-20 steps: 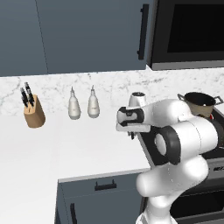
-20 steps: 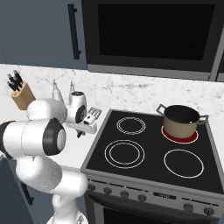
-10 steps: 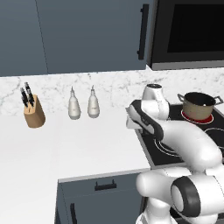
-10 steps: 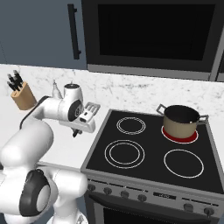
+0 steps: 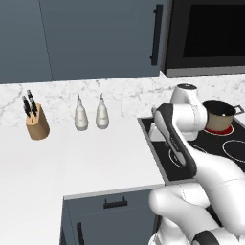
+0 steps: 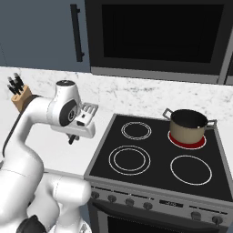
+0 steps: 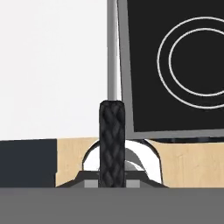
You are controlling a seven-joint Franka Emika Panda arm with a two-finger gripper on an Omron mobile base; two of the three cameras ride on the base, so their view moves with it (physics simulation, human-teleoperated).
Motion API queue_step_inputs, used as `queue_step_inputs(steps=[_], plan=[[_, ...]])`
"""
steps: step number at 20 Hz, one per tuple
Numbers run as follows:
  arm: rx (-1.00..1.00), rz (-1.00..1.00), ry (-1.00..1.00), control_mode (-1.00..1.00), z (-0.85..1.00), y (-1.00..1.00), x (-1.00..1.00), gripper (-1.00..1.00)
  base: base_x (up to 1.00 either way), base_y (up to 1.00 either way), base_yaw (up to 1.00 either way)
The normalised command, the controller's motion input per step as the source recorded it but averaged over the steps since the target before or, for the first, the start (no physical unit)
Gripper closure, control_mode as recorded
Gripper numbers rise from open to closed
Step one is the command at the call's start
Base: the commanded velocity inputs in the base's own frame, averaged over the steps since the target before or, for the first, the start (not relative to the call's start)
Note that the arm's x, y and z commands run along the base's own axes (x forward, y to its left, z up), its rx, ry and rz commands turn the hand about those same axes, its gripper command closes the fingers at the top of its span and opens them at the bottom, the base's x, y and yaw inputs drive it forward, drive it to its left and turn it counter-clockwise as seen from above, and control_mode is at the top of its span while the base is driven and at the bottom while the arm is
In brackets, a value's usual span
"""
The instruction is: Put the lemon and mushroom in the pot. Retrieve the spatula and lightly stir the vegetables in the pot.
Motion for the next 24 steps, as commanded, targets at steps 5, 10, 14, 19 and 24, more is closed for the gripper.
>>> queue_step_inputs(steps=[5, 10, 14, 19, 24], plan=[[0.00, 0.09, -0.02, -1.00, 0.46, -0.11, -0.62, 1.00, 0.00, 0.00, 0.00], [0.00, 0.01, 0.00, -1.00, 0.42, -0.11, -0.32, 1.00, 0.00, 0.00, 0.00], [0.00, 0.00, 0.03, -1.00, 0.45, 0.00, -0.03, 1.00, 0.00, 0.00, 0.00], [0.00, 0.00, 0.01, -1.00, 0.04, -0.03, 0.00, 1.00, 0.00, 0.00, 0.00], [0.00, 0.00, 0.00, -1.00, 0.00, 0.00, 0.00, 1.00, 0.00, 0.00, 0.00]])
